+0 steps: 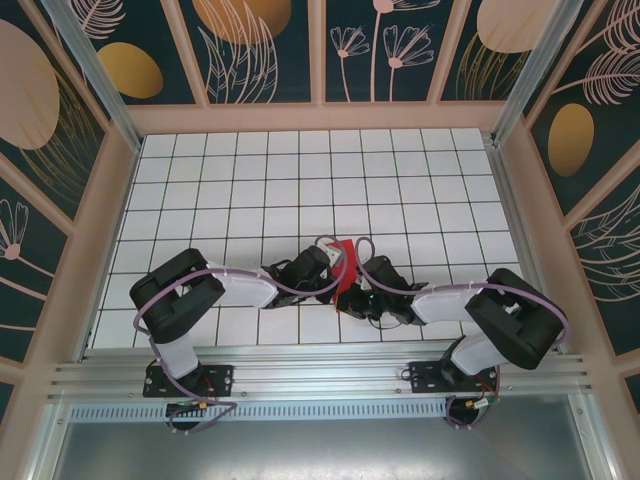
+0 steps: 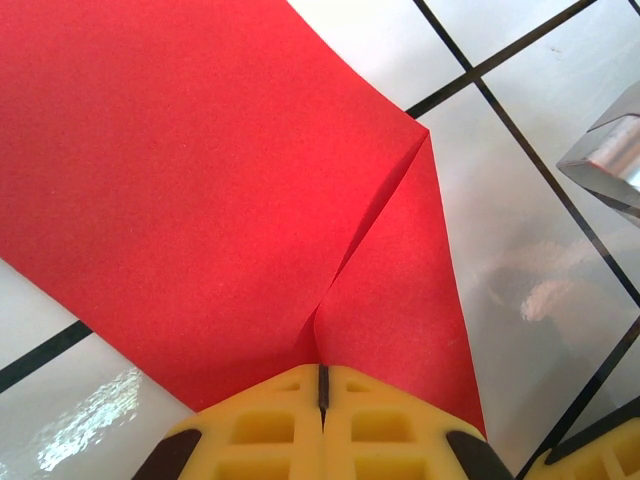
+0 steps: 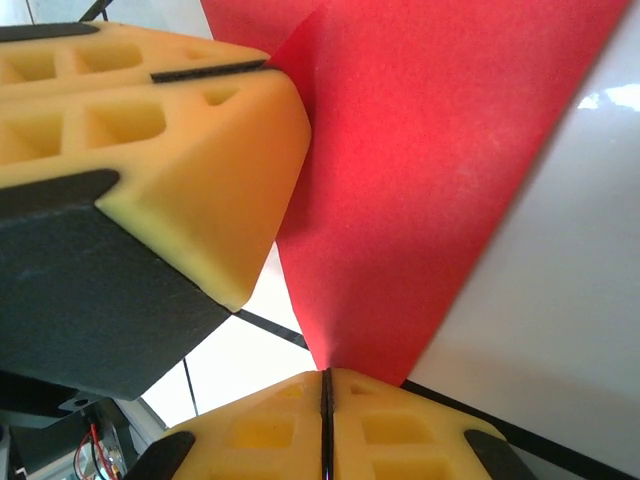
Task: Fold a paper plane with a square sheet of paper (pick it up from the middle)
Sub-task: Third fold the triangle at the center of the table.
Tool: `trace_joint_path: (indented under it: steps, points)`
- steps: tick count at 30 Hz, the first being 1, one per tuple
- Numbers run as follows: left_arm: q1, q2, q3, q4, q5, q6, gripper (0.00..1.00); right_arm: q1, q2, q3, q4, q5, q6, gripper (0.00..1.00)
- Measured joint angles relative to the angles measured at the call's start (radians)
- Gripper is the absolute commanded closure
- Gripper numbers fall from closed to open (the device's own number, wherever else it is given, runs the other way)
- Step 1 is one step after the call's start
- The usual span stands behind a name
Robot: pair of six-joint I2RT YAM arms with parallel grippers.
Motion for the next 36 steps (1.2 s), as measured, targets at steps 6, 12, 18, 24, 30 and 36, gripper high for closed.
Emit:
trace_joint_path:
  steps: [6, 12, 18, 24, 30, 36]
  points:
    - [0.000, 0.000, 0.001, 0.000, 0.000, 0.000, 1.00, 0.032, -0.012, 0.024, -0.054, 0.049, 0.000, 0.89]
    - [0.000, 0.002, 0.002, 0.000, -0.001, 0.000, 1.00, 0.046, 0.009, 0.046, -0.068, 0.067, 0.012, 0.91]
    - [0.000, 0.002, 0.002, 0.000, -0.002, 0.000, 1.00, 0.068, -0.002, 0.052, -0.078, 0.097, 0.026, 0.90]
    - [0.000, 0.002, 0.003, 0.000, -0.003, 0.000, 1.00, 0.073, -0.081, 0.042, -0.094, 0.105, 0.029, 0.89]
    - [0.000, 0.002, 0.004, -0.003, -0.003, 0.000, 1.00, 0.073, -0.010, 0.039, -0.085, 0.102, 0.030, 0.90]
    - [0.000, 0.002, 0.006, -0.005, -0.003, 0.000, 1.00, 0.074, -0.003, 0.055, -0.096, 0.101, 0.026, 0.89]
